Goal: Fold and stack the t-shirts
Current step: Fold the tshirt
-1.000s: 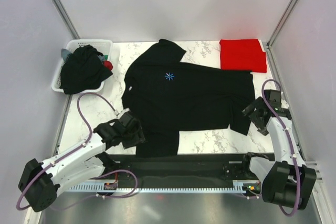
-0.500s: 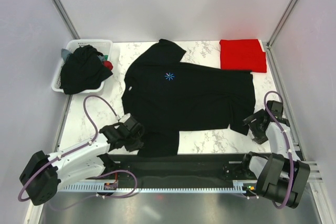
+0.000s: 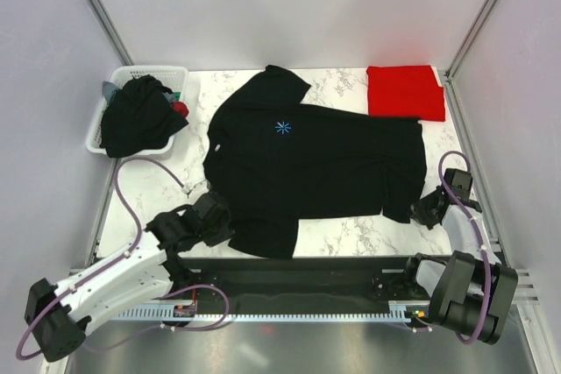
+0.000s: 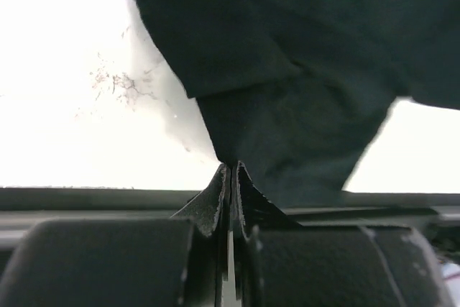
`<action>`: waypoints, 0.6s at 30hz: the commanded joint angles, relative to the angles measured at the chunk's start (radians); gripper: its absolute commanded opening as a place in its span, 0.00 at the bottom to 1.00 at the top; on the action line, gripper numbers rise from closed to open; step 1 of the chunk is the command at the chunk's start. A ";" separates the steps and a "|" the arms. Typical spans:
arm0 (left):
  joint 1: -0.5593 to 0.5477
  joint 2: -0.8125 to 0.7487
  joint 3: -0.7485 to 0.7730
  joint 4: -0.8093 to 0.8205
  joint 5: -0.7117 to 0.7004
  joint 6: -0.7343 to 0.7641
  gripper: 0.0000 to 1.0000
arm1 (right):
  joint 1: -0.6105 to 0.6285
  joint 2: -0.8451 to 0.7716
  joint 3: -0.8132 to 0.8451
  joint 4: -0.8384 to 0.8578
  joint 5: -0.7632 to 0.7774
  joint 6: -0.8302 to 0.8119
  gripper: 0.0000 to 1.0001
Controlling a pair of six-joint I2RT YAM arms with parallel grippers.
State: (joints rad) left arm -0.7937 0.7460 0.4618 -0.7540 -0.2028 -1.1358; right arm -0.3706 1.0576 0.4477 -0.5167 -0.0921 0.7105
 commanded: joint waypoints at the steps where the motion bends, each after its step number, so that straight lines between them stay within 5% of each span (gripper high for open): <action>1: -0.004 -0.066 0.162 -0.155 -0.111 -0.022 0.02 | -0.001 -0.050 0.037 -0.014 -0.026 -0.008 0.00; 18: -0.004 -0.206 0.495 -0.498 -0.176 -0.035 0.02 | -0.027 -0.289 0.287 -0.312 0.157 0.003 0.00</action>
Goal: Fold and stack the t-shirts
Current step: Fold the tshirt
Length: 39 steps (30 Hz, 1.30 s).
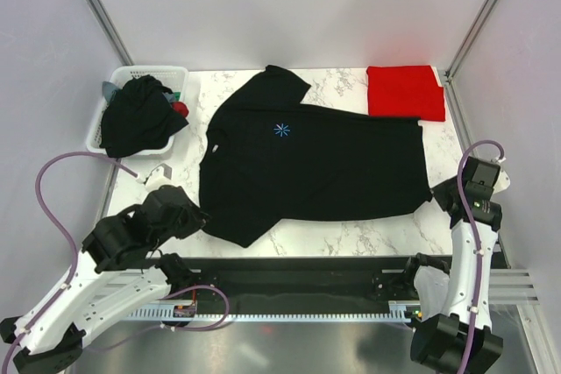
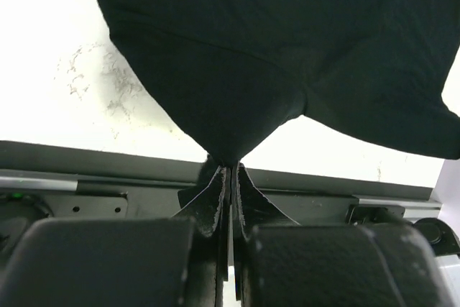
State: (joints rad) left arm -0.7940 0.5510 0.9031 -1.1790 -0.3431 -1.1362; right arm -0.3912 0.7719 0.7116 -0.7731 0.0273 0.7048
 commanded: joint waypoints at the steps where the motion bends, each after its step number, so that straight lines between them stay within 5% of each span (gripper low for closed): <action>1: -0.002 -0.011 0.057 -0.071 -0.028 -0.034 0.02 | -0.006 -0.006 0.022 -0.060 0.033 0.007 0.00; 9: -0.002 0.081 0.089 -0.031 -0.031 0.028 0.02 | -0.001 -0.028 0.037 -0.084 0.063 -0.007 0.00; 17: 0.022 0.427 0.292 0.073 -0.175 0.257 0.05 | -0.001 0.052 0.057 -0.006 -0.019 0.012 0.00; 27: 0.347 0.843 0.574 0.268 0.100 0.599 0.02 | 0.000 0.296 0.195 0.126 -0.076 0.047 0.00; 39: 0.476 1.341 0.968 0.265 0.182 0.748 0.03 | 0.018 0.657 0.262 0.280 -0.109 0.045 0.00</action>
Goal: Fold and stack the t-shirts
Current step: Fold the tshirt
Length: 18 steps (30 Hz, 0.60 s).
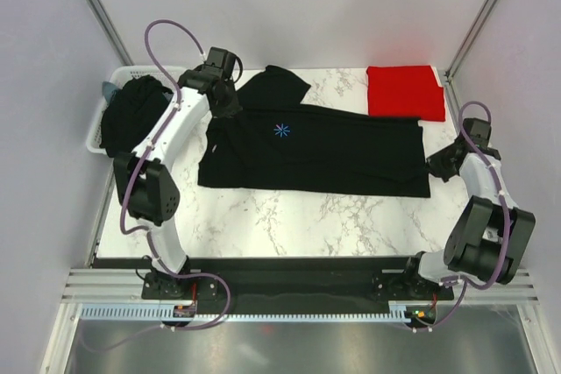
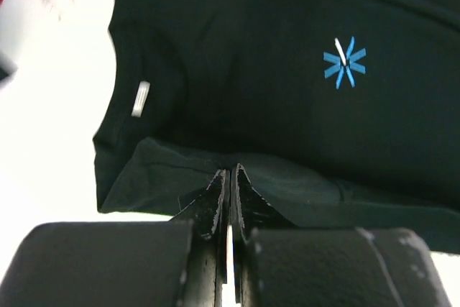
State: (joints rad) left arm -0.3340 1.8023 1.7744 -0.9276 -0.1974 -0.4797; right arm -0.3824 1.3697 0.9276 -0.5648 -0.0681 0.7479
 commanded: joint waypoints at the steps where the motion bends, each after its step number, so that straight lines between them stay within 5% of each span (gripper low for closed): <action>1: 0.021 0.126 0.120 0.009 0.038 0.096 0.03 | 0.017 0.080 0.051 0.072 -0.015 0.005 0.00; 4: 0.042 0.251 0.212 0.000 0.050 0.113 0.18 | 0.028 0.159 0.085 0.092 -0.036 0.004 0.05; 5: 0.053 0.285 0.282 -0.013 0.070 0.113 0.39 | 0.027 0.182 0.117 0.092 -0.074 -0.001 0.18; 6: 0.071 0.326 0.330 -0.084 0.105 0.105 0.48 | 0.027 0.215 0.134 0.083 -0.090 -0.008 0.63; 8: 0.076 0.367 0.400 -0.157 0.107 0.086 0.57 | 0.027 0.220 0.171 0.053 -0.081 -0.025 0.94; 10: 0.073 0.243 0.311 -0.117 0.085 0.066 0.61 | 0.028 0.177 0.171 0.022 -0.041 -0.048 0.98; 14: 0.078 -0.034 -0.101 0.041 0.061 -0.014 0.63 | 0.017 0.053 0.053 -0.001 0.025 -0.070 0.98; 18: 0.076 -0.295 -0.458 0.205 0.084 -0.098 0.63 | 0.017 -0.104 -0.125 0.067 -0.012 -0.058 0.91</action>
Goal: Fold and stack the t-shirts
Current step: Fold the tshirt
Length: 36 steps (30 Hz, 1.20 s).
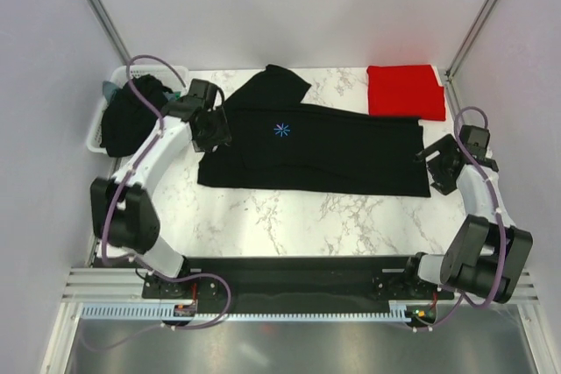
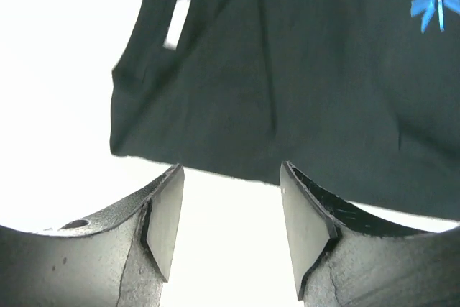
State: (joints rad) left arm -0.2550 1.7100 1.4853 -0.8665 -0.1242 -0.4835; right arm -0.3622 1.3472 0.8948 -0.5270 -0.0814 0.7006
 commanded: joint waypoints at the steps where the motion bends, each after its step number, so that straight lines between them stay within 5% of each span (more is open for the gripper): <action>1: -0.001 -0.242 -0.239 0.211 0.011 -0.110 0.63 | -0.001 -0.097 -0.146 0.048 -0.033 -0.015 0.89; 5: 0.005 -0.357 -0.520 0.342 0.000 -0.170 0.62 | 0.009 -0.108 -0.180 0.071 -0.054 -0.049 0.86; 10: 0.007 -0.362 -0.649 0.408 -0.018 -0.217 0.61 | 0.011 -0.074 -0.195 0.071 -0.018 -0.059 0.82; 20: 0.051 -0.279 -0.749 0.566 -0.051 -0.253 0.73 | 0.011 0.098 -0.195 0.191 -0.014 -0.058 0.68; 27: 0.056 -0.178 -0.729 0.644 -0.069 -0.268 0.72 | 0.012 0.167 -0.178 0.248 -0.018 -0.067 0.63; 30: 0.071 -0.130 -0.688 0.646 -0.081 -0.276 0.56 | 0.014 0.181 -0.162 0.260 -0.023 -0.064 0.19; 31: 0.075 -0.125 -0.672 0.650 -0.083 -0.276 0.43 | 0.016 0.184 -0.155 0.262 -0.024 -0.065 0.05; 34: 0.100 -0.165 -0.645 0.650 -0.071 -0.267 0.19 | 0.026 0.199 -0.114 0.242 -0.027 -0.072 0.00; 36: 0.102 -0.257 -0.632 0.595 -0.078 -0.268 0.14 | 0.028 0.191 -0.091 0.207 -0.038 -0.073 0.00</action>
State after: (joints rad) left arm -0.1661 1.5494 0.8043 -0.2607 -0.1734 -0.7330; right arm -0.3424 1.5333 0.7555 -0.2939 -0.1234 0.6460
